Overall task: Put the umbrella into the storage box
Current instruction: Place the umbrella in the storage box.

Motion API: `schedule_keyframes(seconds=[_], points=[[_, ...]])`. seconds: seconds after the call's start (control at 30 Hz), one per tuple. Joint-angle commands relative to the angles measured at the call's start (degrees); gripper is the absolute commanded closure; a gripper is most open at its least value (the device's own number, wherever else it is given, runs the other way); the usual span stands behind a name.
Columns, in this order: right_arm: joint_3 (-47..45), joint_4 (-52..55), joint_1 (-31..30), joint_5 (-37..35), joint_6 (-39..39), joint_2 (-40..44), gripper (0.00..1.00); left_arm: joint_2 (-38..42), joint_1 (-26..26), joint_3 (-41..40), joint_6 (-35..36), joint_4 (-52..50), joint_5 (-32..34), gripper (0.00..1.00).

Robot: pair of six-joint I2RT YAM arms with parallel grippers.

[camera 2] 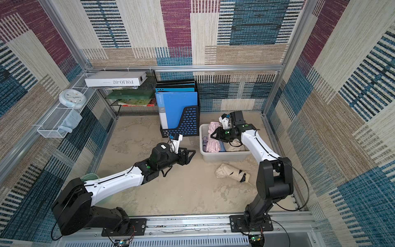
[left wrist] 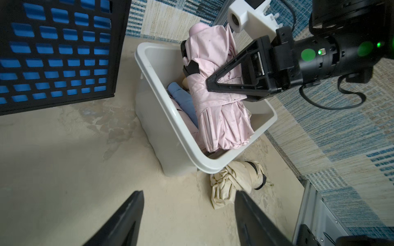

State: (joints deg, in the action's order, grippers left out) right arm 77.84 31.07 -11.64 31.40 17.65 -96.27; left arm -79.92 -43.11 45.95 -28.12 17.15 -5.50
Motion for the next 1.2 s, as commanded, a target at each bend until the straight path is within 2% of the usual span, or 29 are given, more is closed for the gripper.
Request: schedule_keyframes(seconds=[0.0,0.17,0.27,0.33,0.5,0.67,0.8,0.93,1.07,1.17], points=[[1.7,2.3,-1.3,2.7,-2.9,-2.6,0.8,0.7,0.1,-0.3,-1.0,-1.1,3.0,0.29],[3.8,3.6,-1.7,3.3,-3.4,-7.6,0.78,2.1,0.1,-0.3,-1.7,-3.5,5.5,0.29],[4.4,3.9,-1.7,3.0,-3.6,-9.8,0.73,3.4,0.1,-1.6,-3.2,-2.7,7.3,0.29],[4.9,4.5,-1.8,2.1,-4.2,-10.9,0.65,4.0,0.1,-2.0,-3.6,-2.8,7.8,0.29],[6.5,5.6,-1.8,-3.1,-5.3,-10.3,0.31,5.7,0.1,-2.0,-3.3,-4.5,9.6,0.29],[5.3,5.7,-1.8,-8.3,-5.7,-3.8,0.18,7.7,0.1,-2.3,-2.3,-5.0,10.9,0.29],[2.1,6.2,-1.7,-13.9,-5.3,4.2,0.16,8.9,0.1,-4.4,-2.1,-3.2,10.8,0.29],[-3.5,6.5,-1.6,-18.0,-1.2,12.9,0.16,9.5,0.1,-5.4,-1.9,-2.2,7.1,0.29],[-13.7,5.7,-1.6,-23.3,8.2,24.4,0.19,10.0,-0.1,-5.5,-0.7,-1.2,4.7,0.28],[-20.4,5.5,-1.6,-27.3,15.0,32.5,0.2,10.1,-2.0,-4.6,6.3,-0.8,1.7,0.29]])
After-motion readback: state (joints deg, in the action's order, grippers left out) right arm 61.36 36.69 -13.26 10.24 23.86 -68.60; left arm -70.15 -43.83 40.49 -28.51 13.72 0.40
